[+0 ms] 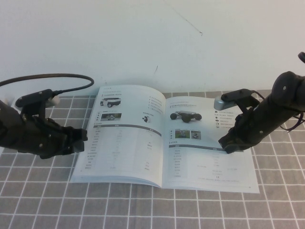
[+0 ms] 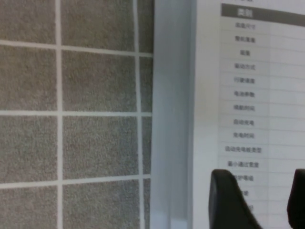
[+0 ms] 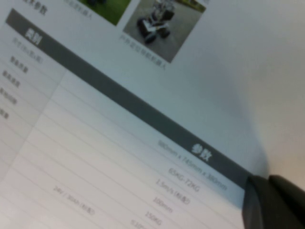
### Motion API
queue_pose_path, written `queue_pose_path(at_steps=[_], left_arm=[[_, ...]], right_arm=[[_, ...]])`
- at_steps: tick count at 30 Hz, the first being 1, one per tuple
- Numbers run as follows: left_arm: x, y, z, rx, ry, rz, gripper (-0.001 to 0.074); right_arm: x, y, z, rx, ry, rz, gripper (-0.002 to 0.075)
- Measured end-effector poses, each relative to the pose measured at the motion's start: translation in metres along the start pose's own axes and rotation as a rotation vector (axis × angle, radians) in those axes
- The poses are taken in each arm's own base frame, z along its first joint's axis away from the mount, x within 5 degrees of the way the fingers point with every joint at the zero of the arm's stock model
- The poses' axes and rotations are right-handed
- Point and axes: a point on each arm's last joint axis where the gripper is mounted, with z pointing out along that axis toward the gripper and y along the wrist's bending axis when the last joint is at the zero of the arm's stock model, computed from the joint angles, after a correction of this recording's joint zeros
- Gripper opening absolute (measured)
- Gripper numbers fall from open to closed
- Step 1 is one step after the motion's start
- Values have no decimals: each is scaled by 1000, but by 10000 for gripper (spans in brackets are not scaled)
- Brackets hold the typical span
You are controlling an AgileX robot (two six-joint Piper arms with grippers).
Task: Close book
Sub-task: Close the open book
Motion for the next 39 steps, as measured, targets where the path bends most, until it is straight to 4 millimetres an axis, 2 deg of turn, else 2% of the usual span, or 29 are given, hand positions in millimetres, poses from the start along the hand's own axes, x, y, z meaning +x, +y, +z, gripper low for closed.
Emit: queue_pose_path(at_steps=[10, 20, 28, 31, 39], left_arm=[[2, 6, 14, -19, 17, -15, 285], [-1, 7, 14, -23, -5, -21, 287], [-6, 3, 13, 15, -48, -114, 287], [-15, -3, 10, 51, -44, -79, 287], [-54, -27, 0, 169, 3, 33, 287]], right_arm=[[0, 0, 1, 0, 2, -1, -3], [0, 0, 1, 1, 2, -3, -3], [0, 0, 1, 1, 2, -3, -3], [0, -1, 0, 6, 4, -9, -3], [0, -1, -1, 9, 12, -23, -3]])
